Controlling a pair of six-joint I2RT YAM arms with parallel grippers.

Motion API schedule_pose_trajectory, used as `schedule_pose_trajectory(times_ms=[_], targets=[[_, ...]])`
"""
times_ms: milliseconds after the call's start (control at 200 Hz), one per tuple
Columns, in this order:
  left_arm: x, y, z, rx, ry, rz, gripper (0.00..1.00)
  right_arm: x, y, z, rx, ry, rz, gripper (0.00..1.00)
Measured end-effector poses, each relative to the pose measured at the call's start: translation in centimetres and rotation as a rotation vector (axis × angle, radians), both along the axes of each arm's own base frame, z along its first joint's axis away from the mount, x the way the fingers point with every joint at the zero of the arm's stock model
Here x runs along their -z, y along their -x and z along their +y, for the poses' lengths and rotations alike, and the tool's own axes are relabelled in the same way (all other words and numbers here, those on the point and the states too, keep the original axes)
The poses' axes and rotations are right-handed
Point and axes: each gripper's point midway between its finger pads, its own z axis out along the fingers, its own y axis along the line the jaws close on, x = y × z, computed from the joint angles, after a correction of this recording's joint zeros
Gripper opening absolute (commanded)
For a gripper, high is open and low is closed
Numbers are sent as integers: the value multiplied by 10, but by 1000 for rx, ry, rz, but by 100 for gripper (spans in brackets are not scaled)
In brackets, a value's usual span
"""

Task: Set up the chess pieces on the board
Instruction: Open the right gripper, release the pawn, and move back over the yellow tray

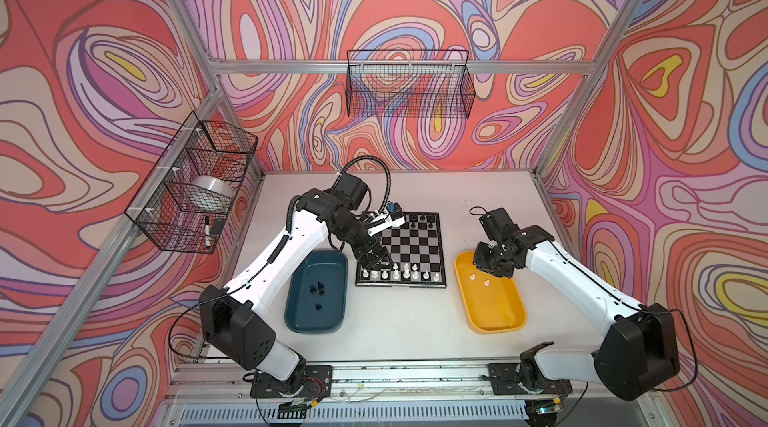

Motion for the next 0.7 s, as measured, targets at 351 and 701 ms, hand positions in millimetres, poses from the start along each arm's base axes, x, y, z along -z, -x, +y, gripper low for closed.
schedule_pose_trajectory(times_ms=[351, 701], targets=[[5, 1, 3, -7, -20, 2, 94, 2, -9, -8, 32, -11, -25, 23], [10, 4, 6, -8, -32, 13, 93, 20, -13, -8, 26, 4, 15, 21]])
